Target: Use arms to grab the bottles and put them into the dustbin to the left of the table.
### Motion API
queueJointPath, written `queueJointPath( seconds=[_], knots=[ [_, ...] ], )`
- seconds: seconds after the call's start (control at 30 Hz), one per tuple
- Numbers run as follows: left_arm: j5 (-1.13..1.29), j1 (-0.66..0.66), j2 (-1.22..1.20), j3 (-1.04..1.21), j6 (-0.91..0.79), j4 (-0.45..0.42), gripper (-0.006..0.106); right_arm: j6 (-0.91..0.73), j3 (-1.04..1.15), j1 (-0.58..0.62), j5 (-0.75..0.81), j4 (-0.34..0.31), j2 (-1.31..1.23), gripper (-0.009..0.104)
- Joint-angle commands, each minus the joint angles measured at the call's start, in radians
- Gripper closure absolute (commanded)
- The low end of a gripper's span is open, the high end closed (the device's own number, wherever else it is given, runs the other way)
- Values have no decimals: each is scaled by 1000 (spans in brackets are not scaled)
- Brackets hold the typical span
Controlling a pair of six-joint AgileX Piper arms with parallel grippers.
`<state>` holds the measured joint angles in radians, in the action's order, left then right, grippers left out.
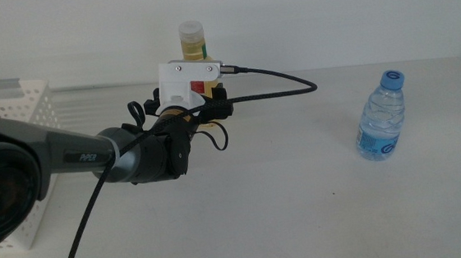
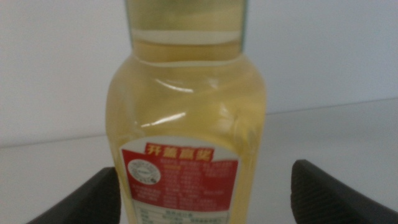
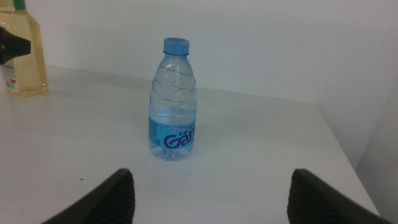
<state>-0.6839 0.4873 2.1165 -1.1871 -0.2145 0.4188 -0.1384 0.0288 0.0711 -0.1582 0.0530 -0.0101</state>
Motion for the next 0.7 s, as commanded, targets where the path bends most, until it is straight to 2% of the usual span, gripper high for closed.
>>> queueJointPath(
  seconds=[0.0, 0.17, 0.33, 0.53, 0.67],
  knots=[
    [-70, -8, -49, -44, 1, -11, 10, -4, -9, -6, 82, -6, -27, 31],
    [-88, -32, -49, -48, 1, -16, 10, -4, -9, -6, 82, -6, -27, 31],
    [-65, -53, -49, -48, 16, -82, 10, -4, -9, -6, 82, -6, -27, 31],
    [-33, -115, -45, -48, 245, -337, 10, -4, -9, -6, 82, -6, -27, 31],
    [-40, -151, -18, -66, 409, -474, 10, -4, -9, -6, 82, -6, -27, 31]
  ],
)
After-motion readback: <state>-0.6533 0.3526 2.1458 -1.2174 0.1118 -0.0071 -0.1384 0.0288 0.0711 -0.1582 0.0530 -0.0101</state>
